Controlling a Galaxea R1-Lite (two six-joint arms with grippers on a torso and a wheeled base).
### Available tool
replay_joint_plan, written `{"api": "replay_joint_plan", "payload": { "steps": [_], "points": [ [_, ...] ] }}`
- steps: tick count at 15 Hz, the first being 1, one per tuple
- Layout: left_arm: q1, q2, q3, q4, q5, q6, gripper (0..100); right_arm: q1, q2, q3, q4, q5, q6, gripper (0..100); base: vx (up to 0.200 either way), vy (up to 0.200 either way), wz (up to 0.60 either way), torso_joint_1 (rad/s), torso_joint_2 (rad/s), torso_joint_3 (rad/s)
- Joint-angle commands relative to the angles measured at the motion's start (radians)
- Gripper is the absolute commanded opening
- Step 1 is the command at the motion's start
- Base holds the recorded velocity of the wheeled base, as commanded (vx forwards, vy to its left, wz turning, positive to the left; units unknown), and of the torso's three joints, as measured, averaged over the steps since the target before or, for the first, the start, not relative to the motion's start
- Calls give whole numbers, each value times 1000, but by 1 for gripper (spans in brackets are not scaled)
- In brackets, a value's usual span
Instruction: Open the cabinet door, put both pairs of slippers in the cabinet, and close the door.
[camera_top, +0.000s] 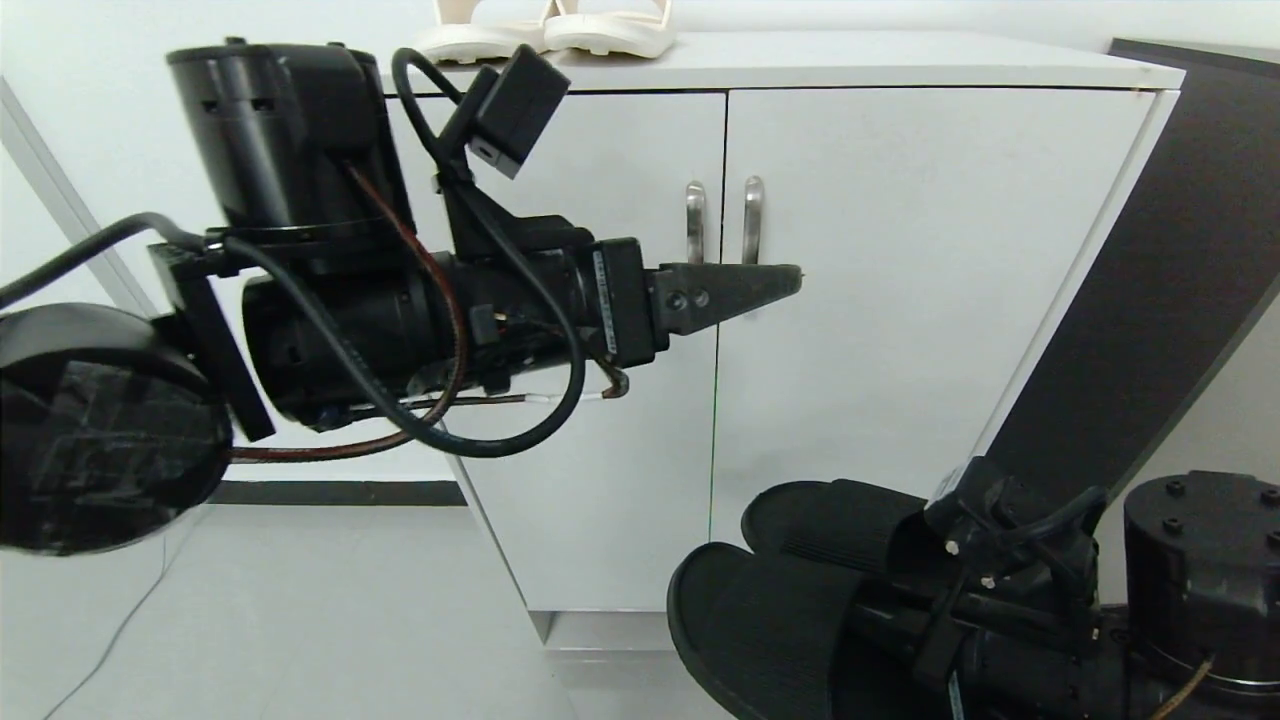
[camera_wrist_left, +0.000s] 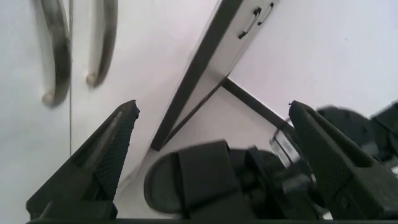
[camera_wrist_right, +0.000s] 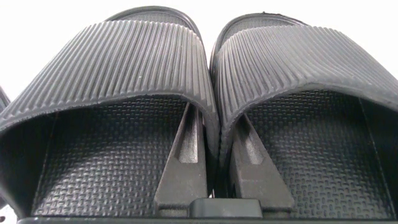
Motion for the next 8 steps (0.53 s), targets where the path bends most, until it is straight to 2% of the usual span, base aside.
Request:
{"api": "replay_joint_plan", "payload": {
  "steps": [1, 2, 4, 8],
  "points": [
    [-2, 82, -80, 16, 6, -1, 100, -1, 4, 0, -1, 0, 0, 0, 0, 0, 0, 0, 0, 0],
    [-2, 107, -112, 26, 14, -3, 100, -7, 2, 0, -1, 0, 0, 0, 0, 0, 0, 0, 0, 0],
    [-2, 136, -155, 26, 32, -35, 100, -10, 2, -2, -1, 2, 0, 0, 0, 0, 0, 0, 0, 0],
    [-2, 200, -229, 26, 103, -36, 100, -11, 7, -2, -1, 2, -2, 0, 0, 0, 0, 0, 0, 0]
  ]
}}
